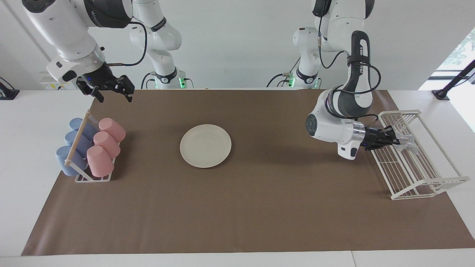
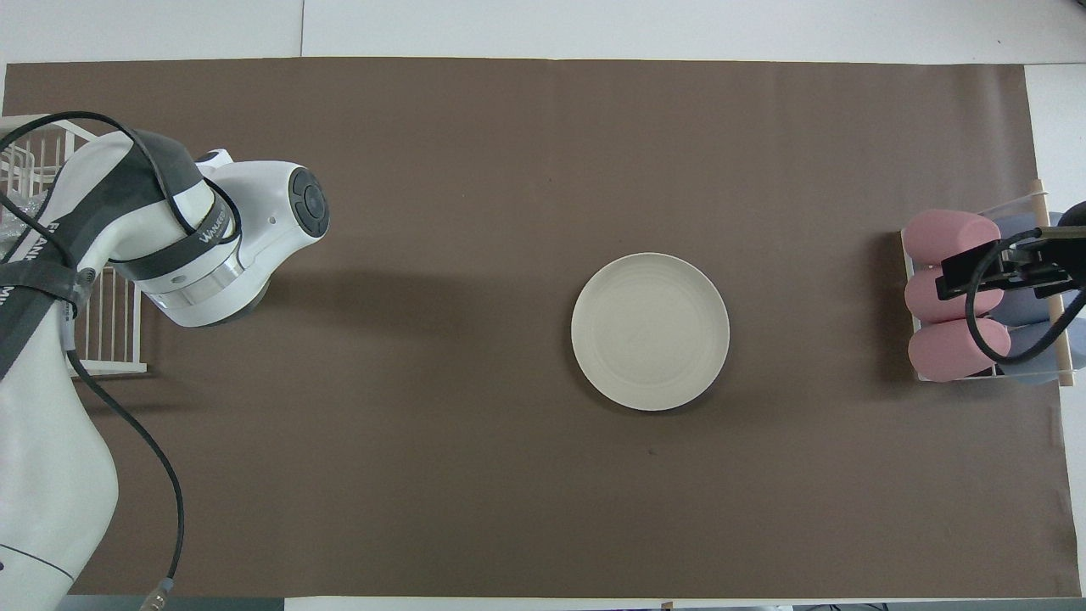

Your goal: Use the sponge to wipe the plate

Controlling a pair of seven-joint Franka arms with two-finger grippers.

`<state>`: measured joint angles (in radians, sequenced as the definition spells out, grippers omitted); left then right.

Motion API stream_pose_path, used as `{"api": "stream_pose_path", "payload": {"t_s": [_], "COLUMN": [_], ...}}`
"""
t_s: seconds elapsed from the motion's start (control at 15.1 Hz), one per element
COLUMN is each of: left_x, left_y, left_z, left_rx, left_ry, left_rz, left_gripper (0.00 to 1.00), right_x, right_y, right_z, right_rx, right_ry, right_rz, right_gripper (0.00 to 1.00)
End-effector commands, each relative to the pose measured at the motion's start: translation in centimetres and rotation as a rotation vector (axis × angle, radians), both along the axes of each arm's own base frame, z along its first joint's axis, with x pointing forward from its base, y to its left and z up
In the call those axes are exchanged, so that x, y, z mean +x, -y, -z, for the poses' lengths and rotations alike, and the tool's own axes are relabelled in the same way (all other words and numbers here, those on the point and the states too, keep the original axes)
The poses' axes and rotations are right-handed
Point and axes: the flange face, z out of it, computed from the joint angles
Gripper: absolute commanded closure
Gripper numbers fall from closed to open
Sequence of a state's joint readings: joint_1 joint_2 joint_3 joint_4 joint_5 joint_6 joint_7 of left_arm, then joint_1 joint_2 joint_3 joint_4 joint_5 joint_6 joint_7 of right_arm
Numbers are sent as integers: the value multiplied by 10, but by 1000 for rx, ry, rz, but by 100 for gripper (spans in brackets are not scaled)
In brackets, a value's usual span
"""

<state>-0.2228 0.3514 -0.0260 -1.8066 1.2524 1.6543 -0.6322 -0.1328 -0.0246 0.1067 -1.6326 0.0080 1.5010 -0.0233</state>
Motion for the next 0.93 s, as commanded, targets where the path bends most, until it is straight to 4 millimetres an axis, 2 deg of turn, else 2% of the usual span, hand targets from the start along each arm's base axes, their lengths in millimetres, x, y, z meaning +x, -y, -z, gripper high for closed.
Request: {"api": "stream_pose_path", "payload": {"t_s": [0.0, 0.4, 0.46, 0.6, 0.66, 0.86], "left_x": [6, 9, 9, 9, 10, 10], "left_y": [1, -6, -8, -8, -8, -8], "left_z": [1, 6, 6, 6, 6, 5], "left_rx": [-16, -56, -57, -60, -62, -66], "left_ry": [3, 7, 7, 10, 11, 14], "left_rz": [10, 18, 16, 19, 21, 23], "left_gripper": [100, 100, 89, 18, 1, 0], "right_x": [-4, -4, -4, -4, -4, -4], "right_y": [-1, -4, -6, -9, -9, -8], "right_z": [0, 0, 1, 0, 0, 0], "right_rx": [-7, -8, -9, -12, -12, -12], "right_ry": [7, 7, 5, 8, 10, 7], "right_rz": [-18, -11, -9, 8, 14, 15], "right_gripper": [0, 0, 0, 0, 0, 0]}}
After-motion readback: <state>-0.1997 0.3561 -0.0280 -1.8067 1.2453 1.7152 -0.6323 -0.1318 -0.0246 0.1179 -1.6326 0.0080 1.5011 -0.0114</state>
